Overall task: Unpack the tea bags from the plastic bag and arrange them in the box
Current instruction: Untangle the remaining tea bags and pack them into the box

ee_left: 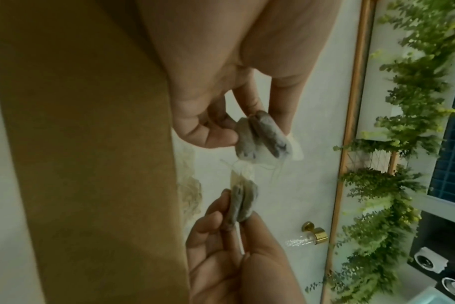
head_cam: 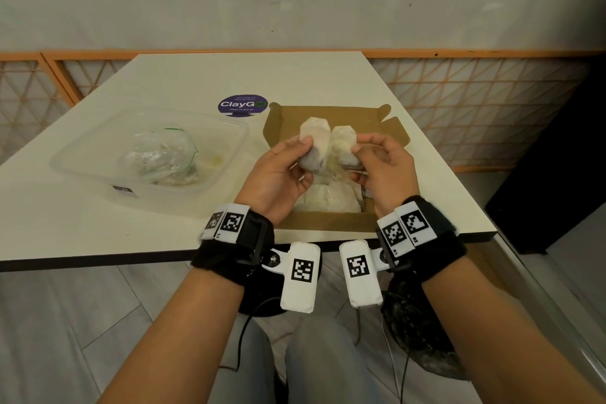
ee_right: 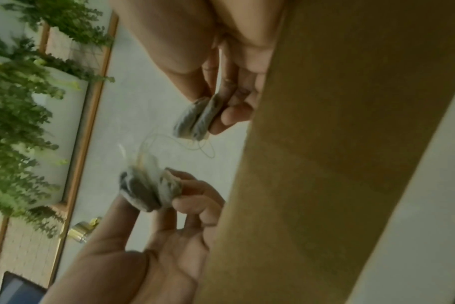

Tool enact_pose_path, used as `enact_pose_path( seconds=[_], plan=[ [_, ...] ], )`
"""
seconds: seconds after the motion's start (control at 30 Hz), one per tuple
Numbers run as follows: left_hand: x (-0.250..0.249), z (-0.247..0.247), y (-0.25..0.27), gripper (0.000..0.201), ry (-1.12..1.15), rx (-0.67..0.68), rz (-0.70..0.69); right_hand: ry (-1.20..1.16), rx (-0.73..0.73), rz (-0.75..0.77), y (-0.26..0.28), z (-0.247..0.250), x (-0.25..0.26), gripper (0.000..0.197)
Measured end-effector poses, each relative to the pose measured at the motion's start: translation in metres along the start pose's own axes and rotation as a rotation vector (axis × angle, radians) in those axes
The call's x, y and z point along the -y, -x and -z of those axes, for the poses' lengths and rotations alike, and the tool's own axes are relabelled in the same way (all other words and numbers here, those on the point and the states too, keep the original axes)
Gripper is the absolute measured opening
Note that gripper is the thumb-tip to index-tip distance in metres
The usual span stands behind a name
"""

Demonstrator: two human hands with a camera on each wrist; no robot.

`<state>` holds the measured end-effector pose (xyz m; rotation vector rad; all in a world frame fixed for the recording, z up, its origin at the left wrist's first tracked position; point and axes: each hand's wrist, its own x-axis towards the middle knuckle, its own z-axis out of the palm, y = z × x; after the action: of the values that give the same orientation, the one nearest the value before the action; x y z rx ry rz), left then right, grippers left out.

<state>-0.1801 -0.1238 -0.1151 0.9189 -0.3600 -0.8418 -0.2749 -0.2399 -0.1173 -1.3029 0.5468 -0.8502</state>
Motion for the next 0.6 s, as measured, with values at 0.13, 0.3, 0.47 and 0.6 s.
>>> enact_pose_path(
  seconds=[0.13,0.3,0.47,0.6],
  plan=[
    [0.002,-0.003,0.0,0.01,-0.126,0.015,0.036,0.041,0.03,0.044,0.002,0.0,-0.002,0.016],
    [0.004,-0.006,-0.003,0.005,-0.235,-0.009,0.08,0.116,0.123,0.115,0.006,0.001,-0.003,0.025],
    [0.003,-0.005,-0.003,0.004,-0.188,-0.084,0.059,0.062,0.162,0.0,0.005,0.002,0.004,0.012],
    [0.002,-0.005,-0.003,0.003,-0.183,-0.05,0.079,0.198,0.252,-0.14,0.001,0.009,0.014,0.018]
  ],
)
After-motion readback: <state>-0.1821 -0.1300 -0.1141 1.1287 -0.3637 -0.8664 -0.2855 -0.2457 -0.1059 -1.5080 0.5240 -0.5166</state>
